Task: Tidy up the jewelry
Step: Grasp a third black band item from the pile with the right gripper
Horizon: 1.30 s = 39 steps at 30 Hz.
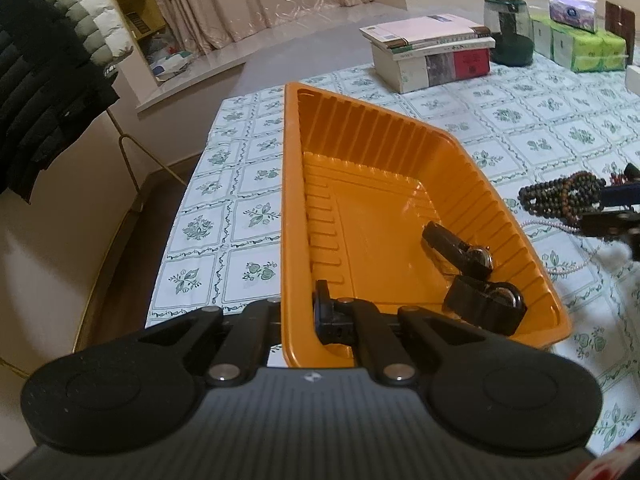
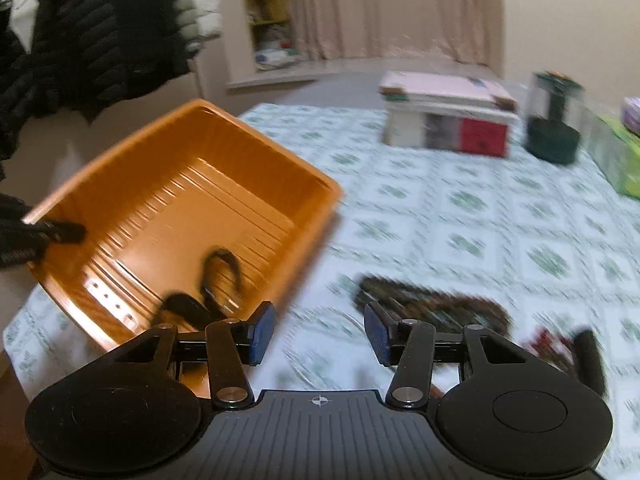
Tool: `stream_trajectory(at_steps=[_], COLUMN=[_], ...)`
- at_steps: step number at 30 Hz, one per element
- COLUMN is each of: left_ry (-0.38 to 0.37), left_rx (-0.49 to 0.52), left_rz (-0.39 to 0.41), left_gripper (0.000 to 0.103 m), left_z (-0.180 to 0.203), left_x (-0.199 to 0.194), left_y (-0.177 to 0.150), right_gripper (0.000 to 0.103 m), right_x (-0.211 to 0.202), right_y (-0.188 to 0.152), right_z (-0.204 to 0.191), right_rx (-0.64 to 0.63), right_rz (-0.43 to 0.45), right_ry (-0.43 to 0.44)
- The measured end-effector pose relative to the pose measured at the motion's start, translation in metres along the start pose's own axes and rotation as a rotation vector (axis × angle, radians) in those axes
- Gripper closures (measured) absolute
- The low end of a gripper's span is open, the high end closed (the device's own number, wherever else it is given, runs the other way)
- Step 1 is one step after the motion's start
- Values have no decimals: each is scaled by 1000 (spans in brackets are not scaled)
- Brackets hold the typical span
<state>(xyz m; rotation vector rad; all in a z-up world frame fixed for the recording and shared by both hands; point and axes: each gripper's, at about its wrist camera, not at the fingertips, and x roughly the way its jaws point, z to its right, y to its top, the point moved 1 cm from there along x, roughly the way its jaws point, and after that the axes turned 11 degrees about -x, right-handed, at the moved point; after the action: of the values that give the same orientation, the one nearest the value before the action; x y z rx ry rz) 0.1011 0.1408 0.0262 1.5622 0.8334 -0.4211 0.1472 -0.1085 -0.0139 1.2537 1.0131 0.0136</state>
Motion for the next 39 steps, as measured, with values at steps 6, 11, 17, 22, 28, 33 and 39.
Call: stream_trajectory(at_steps=[6,11,17,22,28,33,39], left_ry=[-6,-12,-13,-11,-9,-8,-7], left_rx=[46,85,116,130,142,150,152], left_rz=[-21,-40,-48,-51,-56,-60,-60], left_gripper=[100,99,99,99,99,99,100], left_z=[1,2,4,5,6,6,6], left_x=[2,5,6,6,7,7,8], left_y=[4,7,10,11,13,13,13], right_gripper=[53,53,53,53,53,71,72], right_x=[-25,-44,-57,-58,-50,-37,-25], right_y=[-36,-58,-72,-77,-76,-76,-78], right_z=[33,57,83,101,132,148,151], right_rx=[76,138,174,173,197,185,155], right_rz=[-51,-68,-76,-64,-66,-92,-118], right_ry=[-90,-168,-256,-329,-378,-372,-373])
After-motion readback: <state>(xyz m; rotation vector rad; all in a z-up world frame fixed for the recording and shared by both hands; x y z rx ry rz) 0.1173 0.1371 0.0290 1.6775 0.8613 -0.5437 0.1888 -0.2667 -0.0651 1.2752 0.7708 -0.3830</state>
